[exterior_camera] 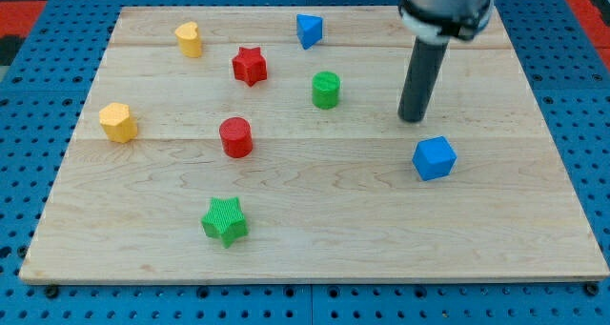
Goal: Move the blue triangle diagonally top right to the green circle
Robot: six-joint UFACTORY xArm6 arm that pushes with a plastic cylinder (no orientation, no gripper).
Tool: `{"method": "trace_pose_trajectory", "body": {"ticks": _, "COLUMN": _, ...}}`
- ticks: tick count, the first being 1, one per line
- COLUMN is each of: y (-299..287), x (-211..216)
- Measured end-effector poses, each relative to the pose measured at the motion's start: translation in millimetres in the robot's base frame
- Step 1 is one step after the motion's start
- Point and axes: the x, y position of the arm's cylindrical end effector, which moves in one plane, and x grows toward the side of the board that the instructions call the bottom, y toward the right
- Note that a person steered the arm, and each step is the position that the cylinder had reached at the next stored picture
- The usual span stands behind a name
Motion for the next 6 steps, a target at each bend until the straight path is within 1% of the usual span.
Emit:
{"method": "trace_pose_trajectory", "body": {"ticks": 1, "y": -15.4, "x": -94.5}}
{"method": "trace_pose_trajectory", "body": {"ticks": 2, "y": -77.7, "x": -177.4}}
{"method": "trace_pose_trajectory", "body": {"ticks": 3, "y": -123.8, "x": -189.4}}
{"method": "trace_pose_trajectory", "body": {"ticks": 4, "y": -187.5, "x": -180.9}}
{"method": "trace_pose_trajectory", "body": {"ticks": 5, "y": -159.9, "x": -163.5}}
{"method": "trace_pose_trajectory", "body": {"ticks": 6, "y": -96.7, "x": -132.6}}
